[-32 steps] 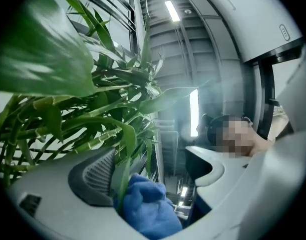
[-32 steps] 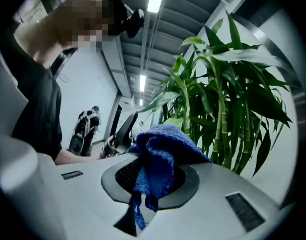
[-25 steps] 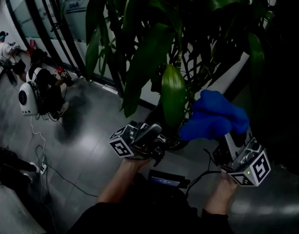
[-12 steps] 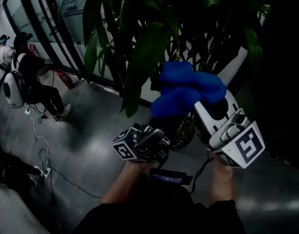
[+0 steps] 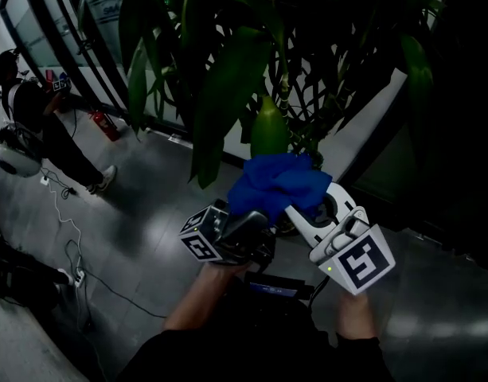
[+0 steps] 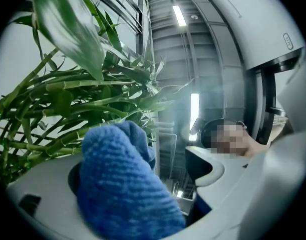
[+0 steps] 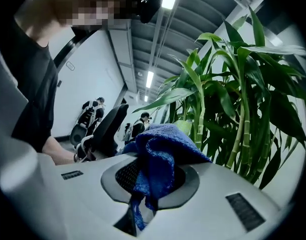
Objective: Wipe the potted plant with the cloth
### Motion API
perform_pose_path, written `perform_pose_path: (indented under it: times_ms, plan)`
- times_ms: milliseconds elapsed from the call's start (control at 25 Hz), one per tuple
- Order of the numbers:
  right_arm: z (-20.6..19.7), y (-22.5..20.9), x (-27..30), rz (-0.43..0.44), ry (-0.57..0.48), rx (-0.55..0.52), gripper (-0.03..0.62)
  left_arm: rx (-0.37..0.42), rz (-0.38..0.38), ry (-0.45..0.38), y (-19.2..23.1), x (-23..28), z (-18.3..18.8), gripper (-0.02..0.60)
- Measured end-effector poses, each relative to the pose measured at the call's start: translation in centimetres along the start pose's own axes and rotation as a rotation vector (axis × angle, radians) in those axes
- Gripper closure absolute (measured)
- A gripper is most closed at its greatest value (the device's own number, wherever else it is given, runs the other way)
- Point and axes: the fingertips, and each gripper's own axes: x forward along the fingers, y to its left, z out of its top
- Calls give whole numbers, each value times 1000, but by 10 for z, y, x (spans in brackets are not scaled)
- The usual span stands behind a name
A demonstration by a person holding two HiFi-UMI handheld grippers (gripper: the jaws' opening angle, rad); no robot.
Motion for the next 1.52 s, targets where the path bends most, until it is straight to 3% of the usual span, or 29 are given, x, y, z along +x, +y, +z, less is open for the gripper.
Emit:
perform_pose_path:
  times_ms: [360, 560, 640, 760, 960, 1160, 1360, 1520]
  plan:
    - [-47, 31, -12, 45, 134, -53, 520, 77, 41, 63, 10, 2, -12, 141]
    - [-66, 54, -24, 149, 175, -82, 520, 110, 75, 70, 10, -7, -16, 141]
    - [-80, 61, -34, 190, 204, -65, 520, 128, 102, 61, 10, -14, -13, 141]
    - [-97, 53, -51, 180, 217, 8, 520, 152, 161, 45, 15, -31, -8, 141]
    - [-106, 33, -75, 164, 134, 162, 520, 206, 266, -4, 15, -60, 3, 141]
    - [-100, 29, -83, 228, -13, 299, 520, 268, 328, -24, 1, -72, 12, 141]
    - [-66, 30, -89, 264, -260, 347, 520, 311, 335, -34, -20, -79, 24, 141]
    - [-46, 37, -103, 271, -386, 357, 520, 322, 293, -46, -34, -84, 42, 141]
